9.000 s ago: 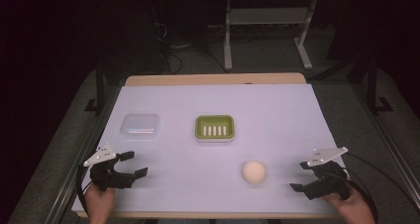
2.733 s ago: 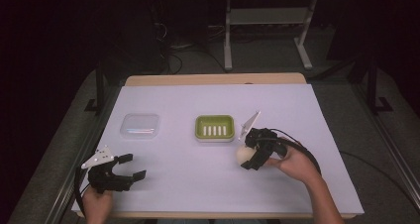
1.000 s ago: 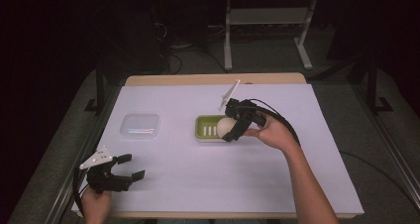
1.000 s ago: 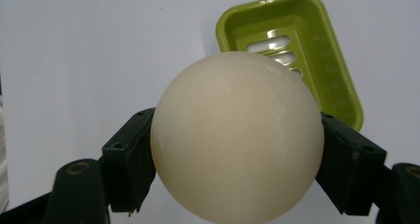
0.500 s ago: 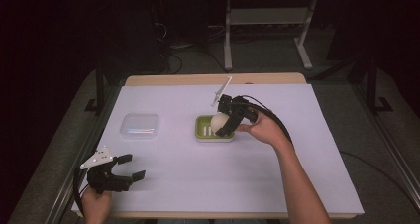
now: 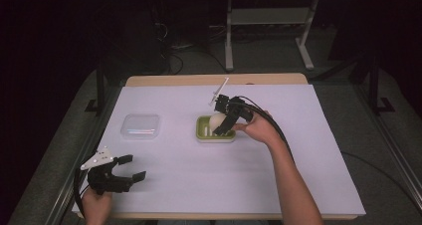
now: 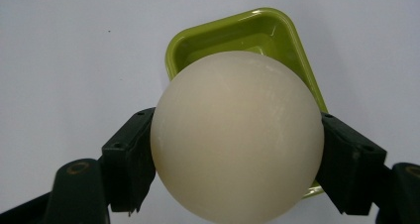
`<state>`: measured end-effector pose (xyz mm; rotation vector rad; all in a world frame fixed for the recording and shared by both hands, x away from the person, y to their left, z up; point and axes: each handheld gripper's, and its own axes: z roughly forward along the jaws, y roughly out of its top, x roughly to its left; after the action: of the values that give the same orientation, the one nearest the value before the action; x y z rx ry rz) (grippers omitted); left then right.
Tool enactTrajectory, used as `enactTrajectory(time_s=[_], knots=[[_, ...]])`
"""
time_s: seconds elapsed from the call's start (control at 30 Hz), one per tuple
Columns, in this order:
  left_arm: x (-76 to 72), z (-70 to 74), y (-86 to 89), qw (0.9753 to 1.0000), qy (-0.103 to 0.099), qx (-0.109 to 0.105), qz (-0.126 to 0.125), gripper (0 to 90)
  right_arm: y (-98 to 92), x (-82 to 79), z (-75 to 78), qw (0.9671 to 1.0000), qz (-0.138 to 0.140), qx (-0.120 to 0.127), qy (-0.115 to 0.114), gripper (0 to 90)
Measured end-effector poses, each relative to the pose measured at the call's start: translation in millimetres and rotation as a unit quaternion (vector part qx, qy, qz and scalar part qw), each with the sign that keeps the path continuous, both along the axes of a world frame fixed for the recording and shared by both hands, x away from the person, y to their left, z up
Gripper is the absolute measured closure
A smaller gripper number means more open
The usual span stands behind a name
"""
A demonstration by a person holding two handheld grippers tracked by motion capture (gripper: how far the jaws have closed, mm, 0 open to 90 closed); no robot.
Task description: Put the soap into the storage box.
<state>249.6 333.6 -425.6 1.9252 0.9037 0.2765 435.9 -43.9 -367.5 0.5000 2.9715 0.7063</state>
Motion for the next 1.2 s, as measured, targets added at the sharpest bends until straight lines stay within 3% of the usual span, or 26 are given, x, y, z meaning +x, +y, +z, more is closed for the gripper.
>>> enactTrajectory(time_s=[0.33, 0.43, 0.63, 1.2], knots=[[0.1, -0.3, -0.5, 1.0, 0.002, -0.002, 0.001, 13.0, 5.8, 7.9, -10.0, 0.9999, -0.011, -0.003, 0.003, 24.2], [0.5, 0.1, 0.0, 1.0, 0.002, 0.007, -0.003, 13.0, 7.8, 9.8, -13.9, 0.9999, -0.012, -0.008, 0.006, 24.2], [0.3, -0.3, -0.2, 1.0, 0.002, 0.0, 0.0, 13.0, 10.2, 13.9, -20.7, 0.9997, -0.017, -0.01, 0.014, 24.2], [0.5, -0.4, -0.4, 1.0, 0.004, 0.001, 0.0, 13.0, 16.6, 19.4, -27.6, 0.9996, -0.018, -0.014, 0.018, 24.2]])
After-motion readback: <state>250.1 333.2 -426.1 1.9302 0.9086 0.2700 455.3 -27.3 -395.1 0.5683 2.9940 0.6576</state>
